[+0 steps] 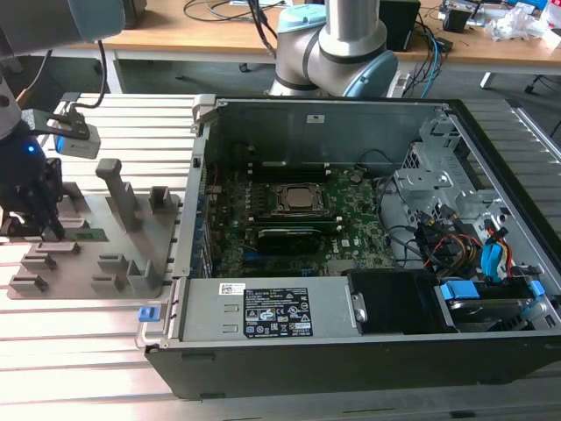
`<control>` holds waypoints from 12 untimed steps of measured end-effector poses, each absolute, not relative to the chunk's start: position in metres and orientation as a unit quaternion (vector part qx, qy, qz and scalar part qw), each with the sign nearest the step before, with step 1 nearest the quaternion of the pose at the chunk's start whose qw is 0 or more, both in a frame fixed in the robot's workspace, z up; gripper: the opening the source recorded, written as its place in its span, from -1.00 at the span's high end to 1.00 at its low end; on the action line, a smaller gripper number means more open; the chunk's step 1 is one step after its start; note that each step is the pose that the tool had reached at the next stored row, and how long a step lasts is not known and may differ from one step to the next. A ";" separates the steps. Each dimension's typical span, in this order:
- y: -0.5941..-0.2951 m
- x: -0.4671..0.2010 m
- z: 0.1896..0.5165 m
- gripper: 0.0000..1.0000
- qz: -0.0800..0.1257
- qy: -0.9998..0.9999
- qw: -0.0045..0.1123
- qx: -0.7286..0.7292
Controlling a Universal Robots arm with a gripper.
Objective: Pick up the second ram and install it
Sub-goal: 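Pick up the second ram and move it above second insertion slot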
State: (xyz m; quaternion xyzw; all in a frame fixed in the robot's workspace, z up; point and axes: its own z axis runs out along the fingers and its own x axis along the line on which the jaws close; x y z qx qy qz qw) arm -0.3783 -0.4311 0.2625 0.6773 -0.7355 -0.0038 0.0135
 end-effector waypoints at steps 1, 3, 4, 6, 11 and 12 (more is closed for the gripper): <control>-0.431 -0.378 0.264 0.73 -0.004 -0.736 0.014 0.677; -0.431 -0.378 0.268 0.73 -0.004 -0.736 0.014 0.677; -0.431 -0.378 0.269 0.73 -0.004 -0.736 0.014 0.677; -0.431 -0.378 0.273 0.73 -0.004 -0.736 0.013 0.677; -0.431 -0.378 0.283 0.73 -0.004 -0.736 0.014 0.677; -0.431 -0.378 0.285 0.73 -0.004 -0.736 0.013 0.677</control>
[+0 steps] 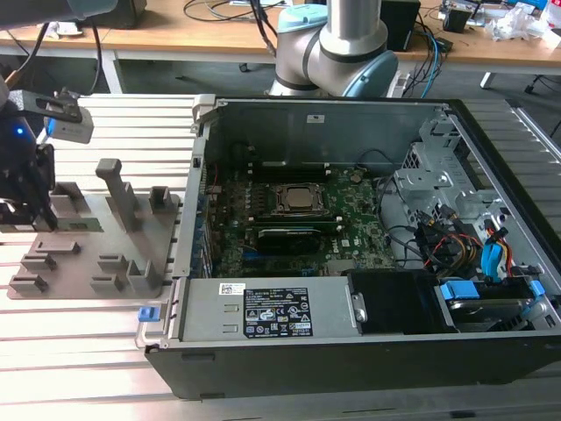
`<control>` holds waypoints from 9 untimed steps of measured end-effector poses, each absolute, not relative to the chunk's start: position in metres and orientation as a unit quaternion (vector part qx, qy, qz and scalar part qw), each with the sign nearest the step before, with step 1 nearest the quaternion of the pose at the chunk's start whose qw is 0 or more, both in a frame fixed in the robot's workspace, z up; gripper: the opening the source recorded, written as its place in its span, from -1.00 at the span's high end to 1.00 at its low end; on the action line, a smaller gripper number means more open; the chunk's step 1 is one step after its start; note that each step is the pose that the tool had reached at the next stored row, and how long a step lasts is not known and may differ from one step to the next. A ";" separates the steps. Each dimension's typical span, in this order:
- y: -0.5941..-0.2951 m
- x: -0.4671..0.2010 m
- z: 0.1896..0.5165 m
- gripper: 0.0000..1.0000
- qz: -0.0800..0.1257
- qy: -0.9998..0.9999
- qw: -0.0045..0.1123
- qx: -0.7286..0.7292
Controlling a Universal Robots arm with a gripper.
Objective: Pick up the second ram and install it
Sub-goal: 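Pick up the second ram and move it above second insertion slot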
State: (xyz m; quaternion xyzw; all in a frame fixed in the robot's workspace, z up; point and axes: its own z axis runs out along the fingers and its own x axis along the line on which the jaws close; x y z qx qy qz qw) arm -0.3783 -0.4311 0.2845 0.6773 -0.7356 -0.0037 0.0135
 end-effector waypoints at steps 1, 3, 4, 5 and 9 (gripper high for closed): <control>-0.431 -0.378 0.287 0.73 -0.004 -0.736 0.014 0.677; -0.431 -0.378 0.291 0.73 -0.004 -0.736 0.014 0.677; -0.431 -0.378 0.292 0.73 -0.004 -0.736 0.014 0.677; -0.431 -0.378 0.293 0.73 -0.004 -0.736 0.014 0.677; -0.431 -0.378 0.304 0.73 -0.004 -0.736 0.013 0.677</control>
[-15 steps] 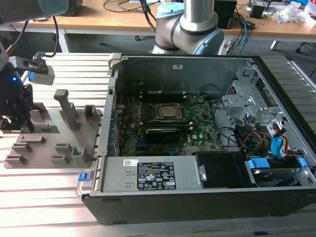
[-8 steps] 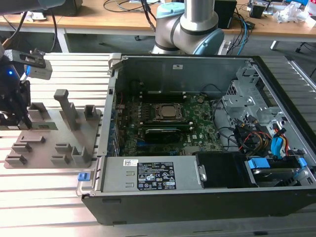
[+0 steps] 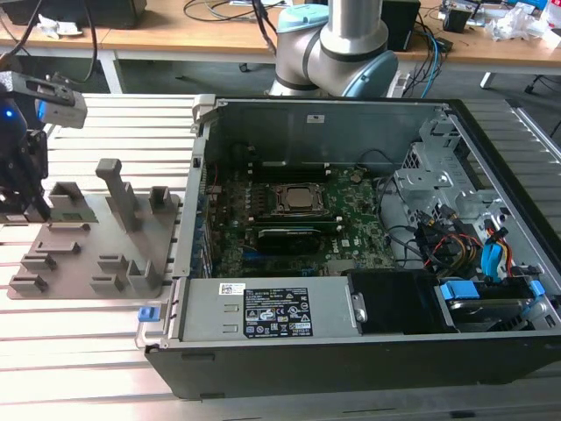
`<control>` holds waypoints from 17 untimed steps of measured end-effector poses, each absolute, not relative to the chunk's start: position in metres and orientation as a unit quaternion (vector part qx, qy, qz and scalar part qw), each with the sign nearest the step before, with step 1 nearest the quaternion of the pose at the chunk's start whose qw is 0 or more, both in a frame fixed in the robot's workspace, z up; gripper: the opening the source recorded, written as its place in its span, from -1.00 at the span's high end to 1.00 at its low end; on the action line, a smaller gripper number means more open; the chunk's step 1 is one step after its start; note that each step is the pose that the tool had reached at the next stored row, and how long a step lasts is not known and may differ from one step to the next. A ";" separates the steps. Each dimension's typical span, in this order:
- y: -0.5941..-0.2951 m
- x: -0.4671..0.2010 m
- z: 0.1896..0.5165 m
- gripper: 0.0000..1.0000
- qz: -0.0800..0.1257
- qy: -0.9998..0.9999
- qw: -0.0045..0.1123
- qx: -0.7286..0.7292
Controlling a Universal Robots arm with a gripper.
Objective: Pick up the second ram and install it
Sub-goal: 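Pick up the second ram and move it above second insertion slot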
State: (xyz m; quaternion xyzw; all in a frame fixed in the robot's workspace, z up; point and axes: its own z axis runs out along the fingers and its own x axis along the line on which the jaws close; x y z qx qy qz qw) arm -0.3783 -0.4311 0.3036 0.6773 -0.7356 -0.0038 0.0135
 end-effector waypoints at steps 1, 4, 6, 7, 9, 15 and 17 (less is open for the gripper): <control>-0.431 -0.378 0.306 0.73 -0.004 -0.736 0.013 0.677; -0.431 -0.378 0.312 0.73 -0.004 -0.736 0.013 0.677; -0.431 -0.378 0.316 0.73 -0.004 -0.736 0.014 0.677; -0.431 -0.378 0.318 0.73 -0.004 -0.736 0.014 0.677; -0.431 -0.378 0.324 0.73 -0.004 -0.736 0.014 0.677; -0.431 -0.378 0.337 0.73 -0.004 -0.736 0.013 0.677; -0.431 -0.378 0.337 0.73 -0.004 -0.736 0.013 0.677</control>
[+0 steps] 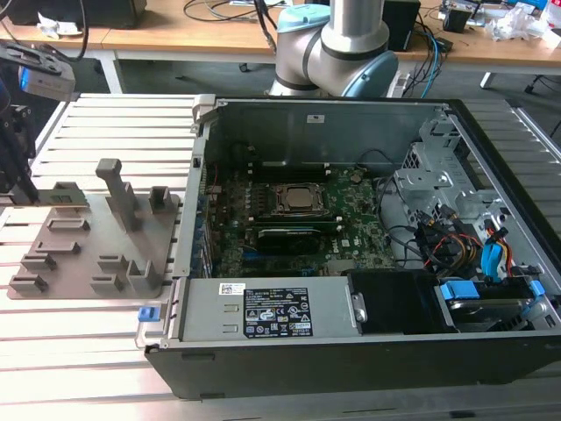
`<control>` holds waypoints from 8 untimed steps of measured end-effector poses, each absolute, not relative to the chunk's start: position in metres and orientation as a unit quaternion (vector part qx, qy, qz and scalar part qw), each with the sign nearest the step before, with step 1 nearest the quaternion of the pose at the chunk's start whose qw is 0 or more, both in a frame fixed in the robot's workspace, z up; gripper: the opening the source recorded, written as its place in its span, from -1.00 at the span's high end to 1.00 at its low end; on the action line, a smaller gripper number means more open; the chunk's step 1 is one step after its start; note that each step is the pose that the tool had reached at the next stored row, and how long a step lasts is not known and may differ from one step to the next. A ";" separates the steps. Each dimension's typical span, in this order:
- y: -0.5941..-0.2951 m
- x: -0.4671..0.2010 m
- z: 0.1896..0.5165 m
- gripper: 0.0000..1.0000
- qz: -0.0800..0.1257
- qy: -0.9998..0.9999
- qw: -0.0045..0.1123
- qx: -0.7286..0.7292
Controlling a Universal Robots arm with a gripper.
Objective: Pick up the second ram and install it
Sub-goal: 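Pick up the second ram and move it above second insertion slot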
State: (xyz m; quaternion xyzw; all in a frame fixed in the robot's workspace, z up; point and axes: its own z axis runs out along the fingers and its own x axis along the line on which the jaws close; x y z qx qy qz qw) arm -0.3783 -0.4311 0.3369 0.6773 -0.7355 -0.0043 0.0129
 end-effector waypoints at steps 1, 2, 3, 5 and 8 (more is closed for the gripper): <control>-0.431 -0.378 0.337 0.73 -0.004 -0.736 0.013 0.677; -0.431 -0.378 0.337 0.73 -0.004 -0.736 0.013 0.677; -0.431 -0.378 0.337 0.73 -0.004 -0.736 0.013 0.677; -0.431 -0.378 0.340 0.73 -0.004 -0.736 0.013 0.677; -0.431 -0.378 0.356 0.73 -0.004 -0.736 0.013 0.677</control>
